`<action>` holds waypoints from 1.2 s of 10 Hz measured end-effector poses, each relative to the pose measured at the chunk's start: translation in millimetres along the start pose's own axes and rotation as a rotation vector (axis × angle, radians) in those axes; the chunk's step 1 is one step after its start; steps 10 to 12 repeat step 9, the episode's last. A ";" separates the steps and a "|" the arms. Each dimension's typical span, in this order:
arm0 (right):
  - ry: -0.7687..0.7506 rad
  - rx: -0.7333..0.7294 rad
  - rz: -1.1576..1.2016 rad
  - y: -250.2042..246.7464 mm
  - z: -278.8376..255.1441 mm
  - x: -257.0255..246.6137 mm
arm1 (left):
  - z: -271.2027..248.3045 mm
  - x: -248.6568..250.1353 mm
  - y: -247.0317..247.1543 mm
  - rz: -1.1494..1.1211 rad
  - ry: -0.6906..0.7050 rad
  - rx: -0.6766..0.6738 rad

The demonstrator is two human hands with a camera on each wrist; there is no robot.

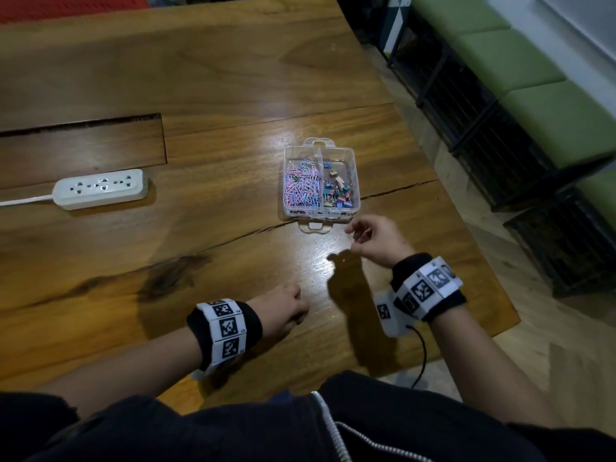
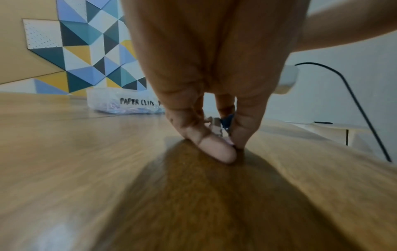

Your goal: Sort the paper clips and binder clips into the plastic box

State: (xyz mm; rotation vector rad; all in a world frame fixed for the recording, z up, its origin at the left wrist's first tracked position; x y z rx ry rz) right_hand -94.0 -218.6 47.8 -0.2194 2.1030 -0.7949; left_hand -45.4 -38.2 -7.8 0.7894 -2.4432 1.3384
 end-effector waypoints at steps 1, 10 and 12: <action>-0.050 0.144 -0.015 -20.4 24.0 -17.3 | -2.1 -0.8 1.4 -0.058 0.011 0.040; 0.023 0.196 0.161 48.7 -9.8 48.1 | 108.6 4.2 -149.2 -0.885 -0.226 0.709; 0.023 0.196 0.161 48.7 -9.8 48.1 | 108.6 4.2 -149.2 -0.885 -0.226 0.709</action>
Point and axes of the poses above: each hand's wrist, its own z-axis towards the middle knuckle, its own y-axis out of the palm, x = y × z, the point moved 3 cm from there along z, towards the middle knuckle, and after that the axes turned 6 degrees about -z, right-handed, at the moved point
